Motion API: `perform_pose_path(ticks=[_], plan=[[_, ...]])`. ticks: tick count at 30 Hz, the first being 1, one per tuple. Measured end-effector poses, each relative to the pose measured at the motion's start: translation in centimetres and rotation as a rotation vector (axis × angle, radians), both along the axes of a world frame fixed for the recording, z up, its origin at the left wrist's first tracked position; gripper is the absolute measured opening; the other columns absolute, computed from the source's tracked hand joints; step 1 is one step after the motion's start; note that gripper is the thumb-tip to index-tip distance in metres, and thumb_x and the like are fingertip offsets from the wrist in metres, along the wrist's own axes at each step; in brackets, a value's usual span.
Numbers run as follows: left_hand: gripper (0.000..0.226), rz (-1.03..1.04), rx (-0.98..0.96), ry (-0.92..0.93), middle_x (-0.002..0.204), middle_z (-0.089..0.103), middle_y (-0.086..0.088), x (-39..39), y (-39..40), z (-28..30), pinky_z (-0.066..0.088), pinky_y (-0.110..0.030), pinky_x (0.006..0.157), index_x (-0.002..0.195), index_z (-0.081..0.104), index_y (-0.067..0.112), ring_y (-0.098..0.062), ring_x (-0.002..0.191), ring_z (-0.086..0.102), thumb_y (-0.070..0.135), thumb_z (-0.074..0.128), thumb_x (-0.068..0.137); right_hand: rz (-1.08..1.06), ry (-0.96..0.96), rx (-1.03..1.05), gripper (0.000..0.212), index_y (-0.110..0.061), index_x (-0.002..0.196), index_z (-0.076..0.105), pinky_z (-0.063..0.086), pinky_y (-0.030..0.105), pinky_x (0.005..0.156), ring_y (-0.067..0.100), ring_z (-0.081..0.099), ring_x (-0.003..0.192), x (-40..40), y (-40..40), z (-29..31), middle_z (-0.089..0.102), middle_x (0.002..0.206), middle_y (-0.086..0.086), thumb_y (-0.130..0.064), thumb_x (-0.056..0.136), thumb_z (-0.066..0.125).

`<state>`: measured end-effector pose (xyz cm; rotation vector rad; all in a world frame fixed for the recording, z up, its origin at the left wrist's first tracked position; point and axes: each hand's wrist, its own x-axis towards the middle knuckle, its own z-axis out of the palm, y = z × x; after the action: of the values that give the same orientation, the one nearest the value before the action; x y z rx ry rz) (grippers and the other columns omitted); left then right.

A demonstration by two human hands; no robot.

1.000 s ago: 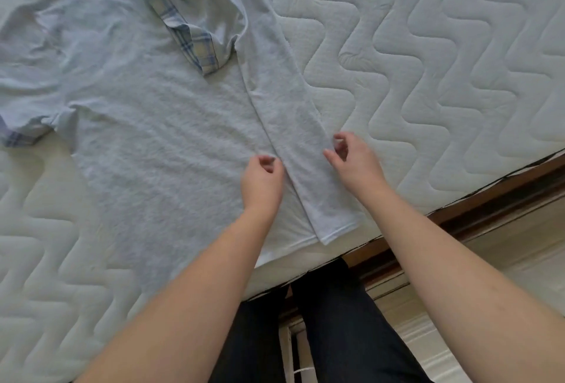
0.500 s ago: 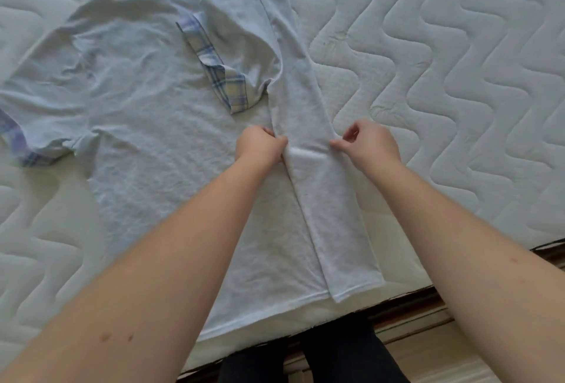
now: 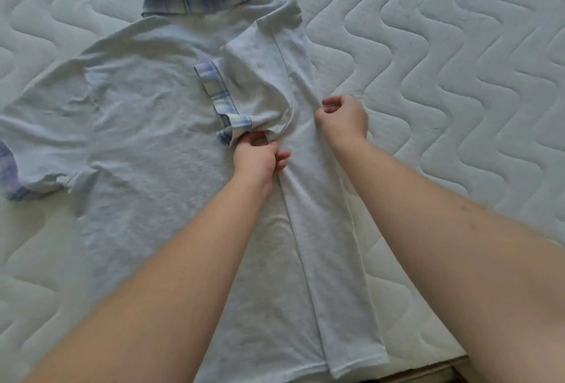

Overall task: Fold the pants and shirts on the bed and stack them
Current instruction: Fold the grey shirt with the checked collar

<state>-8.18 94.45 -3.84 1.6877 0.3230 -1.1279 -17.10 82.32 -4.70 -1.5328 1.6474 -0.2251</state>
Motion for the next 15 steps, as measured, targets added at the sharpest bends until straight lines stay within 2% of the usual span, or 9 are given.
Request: perform_pose_path(ticks=[3,7,10,12,15], plan=[[0.027,-0.013,-0.037,-0.039,0.099,0.064,-0.009,0.3,0.3,0.0,0.048,-0.02,0.043,0.114,0.06,0.003,-0.008,0.044,0.062,0.01,0.069,0.09,0.011,-0.029,-0.018,0.027,-0.022,0.106,0.063,0.048,0.037,0.095,0.014,0.065,0.097,1.0,-0.9,-0.2,0.063,0.085,-0.013,-0.028,0.081,0.07],[0.011,0.09,-0.121,-0.081,0.076,0.066,-0.004,2.1,-0.8,0.3,0.047,-0.019,0.043,0.087,0.065,0.015,-0.007,0.041,0.056,0.013,0.076,0.085,0.01,-0.047,-0.041,0.033,-0.024,0.11,0.06,0.047,0.038,0.097,0.013,0.064,0.098,2.6,-2.1,-0.3,0.061,0.083,-0.016,-0.031,0.08,0.072],[0.017,0.156,-0.286,0.067,0.07,0.066,0.004,3.9,-0.8,0.8,0.051,-0.02,0.051,0.084,0.066,0.021,-0.005,0.05,0.057,0.029,0.08,0.076,-0.019,-0.108,-0.068,0.042,-0.023,0.121,0.055,0.046,0.039,0.099,0.013,0.064,0.098,4.3,-3.2,-0.1,0.063,0.091,-0.014,-0.021,0.081,0.067],[0.028,0.143,-0.348,0.134,0.07,0.066,0.007,5.1,-0.2,0.6,0.049,-0.019,0.05,0.088,0.068,0.023,-0.004,0.051,0.055,0.046,0.074,0.073,-0.007,-0.139,-0.06,0.044,-0.024,0.123,0.053,0.045,0.04,0.1,0.013,0.064,0.099,5.7,-3.9,0.1,0.063,0.089,-0.016,-0.022,0.082,0.067],[0.039,0.086,-0.348,0.087,0.068,0.061,0.008,7.7,0.7,-0.1,0.037,-0.018,0.041,0.091,0.067,0.026,-0.004,0.049,0.047,0.063,0.057,0.084,0.007,-0.124,-0.047,0.037,-0.025,0.117,0.056,0.045,0.041,0.1,0.014,0.065,0.101,7.4,-5.4,0.0,0.069,0.1,-0.012,-0.027,0.082,0.07]])
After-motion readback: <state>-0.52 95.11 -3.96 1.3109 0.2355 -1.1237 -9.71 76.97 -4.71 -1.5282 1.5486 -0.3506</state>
